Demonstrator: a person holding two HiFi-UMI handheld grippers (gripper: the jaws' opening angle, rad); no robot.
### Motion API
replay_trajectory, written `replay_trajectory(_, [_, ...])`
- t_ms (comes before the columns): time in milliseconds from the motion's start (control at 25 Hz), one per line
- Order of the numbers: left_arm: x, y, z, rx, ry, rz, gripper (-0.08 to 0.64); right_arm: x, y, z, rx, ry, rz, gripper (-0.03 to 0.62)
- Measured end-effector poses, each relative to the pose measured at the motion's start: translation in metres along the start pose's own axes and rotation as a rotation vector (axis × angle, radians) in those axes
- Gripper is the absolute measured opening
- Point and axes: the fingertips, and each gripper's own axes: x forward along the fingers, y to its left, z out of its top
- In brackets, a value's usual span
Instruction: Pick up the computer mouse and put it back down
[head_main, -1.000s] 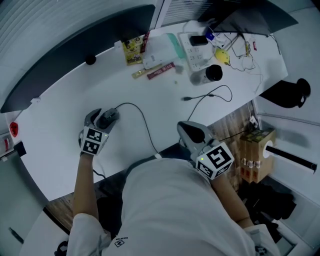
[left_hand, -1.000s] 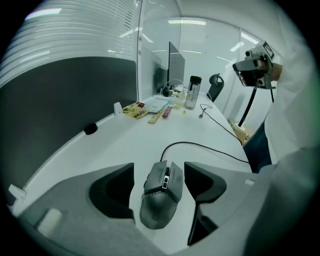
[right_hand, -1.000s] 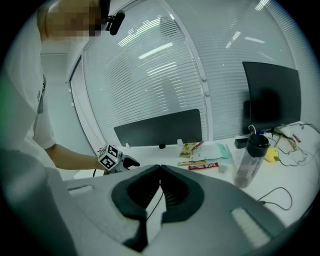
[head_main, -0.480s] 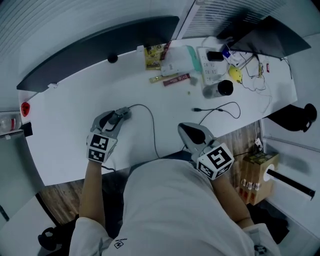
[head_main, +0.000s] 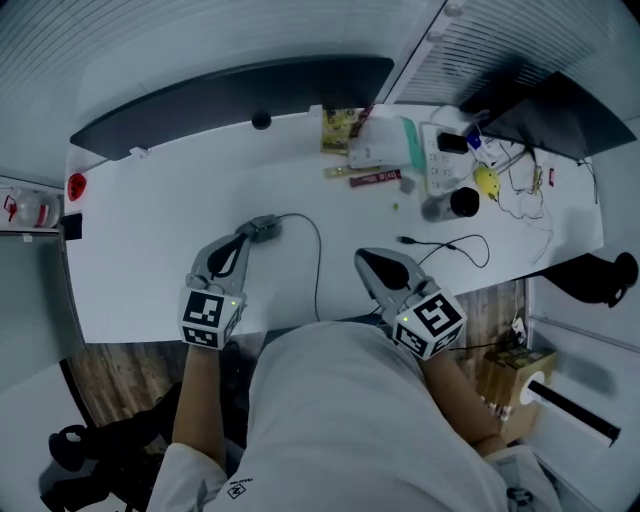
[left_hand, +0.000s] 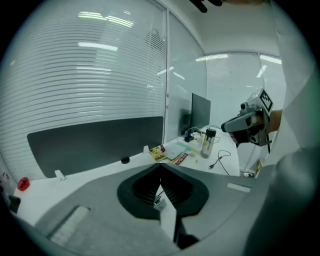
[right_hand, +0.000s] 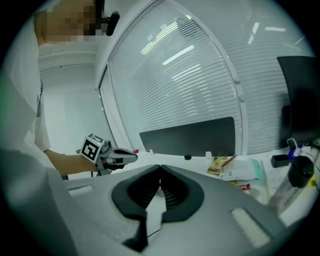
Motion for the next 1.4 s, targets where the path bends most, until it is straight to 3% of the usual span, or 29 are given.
replay_trajectory(160, [-0.025,-0.012,0.02,-0.064,-0.059,0.029,0.009,0.002,0.01,0.007,-0.019,-0.016,0.047,0.003])
replay_trajectory(360, [-0.055,-0.023,0.033,-0.073,-0.12,0.102,0.008,0.003,0.027,0.016,-0.049,-0.028,0.118,0.003])
replay_trajectory(600, [-0.086,-0.038,0.04,-0.138,-0.169,0.134,0.008,0.003,0.045,0.024,-0.076,-0.035,0.184,0.003])
replay_trajectory(1120, [-0.113,-0.061,0.038,-0.153,-0.164,0.149,0.008,0.005,0.083,0.032,-0.126,-0.024,0.306,0.003])
replay_trajectory(1400, [-0.117,-0.058,0.034,-0.163,-0.166,0.156,0.008,0.006,0.089,0.032,-0.16,-0.015,0.3,0.003])
